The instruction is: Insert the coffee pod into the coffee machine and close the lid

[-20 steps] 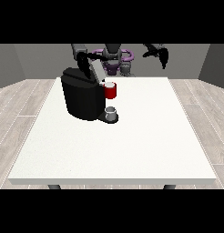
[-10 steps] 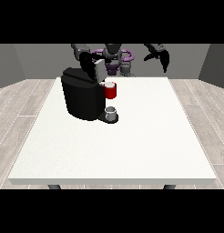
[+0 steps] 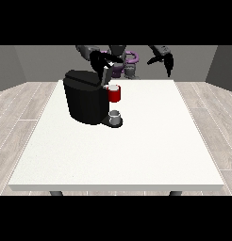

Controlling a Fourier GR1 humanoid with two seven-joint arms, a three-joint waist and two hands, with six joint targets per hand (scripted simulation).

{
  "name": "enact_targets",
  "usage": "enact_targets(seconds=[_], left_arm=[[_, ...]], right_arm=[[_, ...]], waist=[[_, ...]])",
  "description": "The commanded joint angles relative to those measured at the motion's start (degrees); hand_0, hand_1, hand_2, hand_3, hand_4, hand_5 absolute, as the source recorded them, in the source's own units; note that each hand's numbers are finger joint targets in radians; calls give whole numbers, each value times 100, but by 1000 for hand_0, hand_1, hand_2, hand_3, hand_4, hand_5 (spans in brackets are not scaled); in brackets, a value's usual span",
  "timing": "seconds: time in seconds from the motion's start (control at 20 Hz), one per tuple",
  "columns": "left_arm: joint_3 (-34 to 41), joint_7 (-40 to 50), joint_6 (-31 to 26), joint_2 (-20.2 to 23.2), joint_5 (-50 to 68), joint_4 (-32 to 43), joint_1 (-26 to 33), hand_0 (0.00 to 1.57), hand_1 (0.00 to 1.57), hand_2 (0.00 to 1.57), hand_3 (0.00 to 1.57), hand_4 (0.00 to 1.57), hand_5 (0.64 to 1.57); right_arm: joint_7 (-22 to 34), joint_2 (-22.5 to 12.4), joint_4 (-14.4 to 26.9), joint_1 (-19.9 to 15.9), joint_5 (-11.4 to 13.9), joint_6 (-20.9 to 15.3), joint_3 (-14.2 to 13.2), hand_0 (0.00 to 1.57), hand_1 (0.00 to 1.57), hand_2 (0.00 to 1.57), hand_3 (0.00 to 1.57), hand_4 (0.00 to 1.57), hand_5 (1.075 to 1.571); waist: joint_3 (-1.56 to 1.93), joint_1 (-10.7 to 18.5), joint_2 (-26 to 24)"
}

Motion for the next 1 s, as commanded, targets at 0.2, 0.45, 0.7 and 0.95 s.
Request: enact_targets(seconds=[0.2, 0.45, 0.7, 0.95], left_arm=[[-247, 56, -71, -140, -30, -99, -193, 0, 0, 0, 0, 398, 1571], [-282, 239, -304, -65, 146, -341, -122, 0, 0, 0, 0, 438, 1571], [0, -180, -329, 200, 223, -147, -433, 0, 0, 0, 0, 424, 1571], [142, -30, -332, 271, 332, 80, -744, 0, 0, 0, 0, 368, 1571]], right_arm=[[7, -225, -282, -784, 312, 157, 336, 0, 0, 0, 0, 300, 1571], [-11, -239, 85, -1225, 351, 69, 172, 0, 0, 0, 0, 96, 1571], [-58, -35, 304, -1806, 709, -180, 361, 0, 0, 0, 0, 0, 1571], [51, 192, 505, -2340, 908, -234, 518, 0, 0, 0, 0, 0, 1571]], waist=[[-72, 728, 218], [-72, 984, 234], [-76, 979, 632], [-77, 936, 772]])
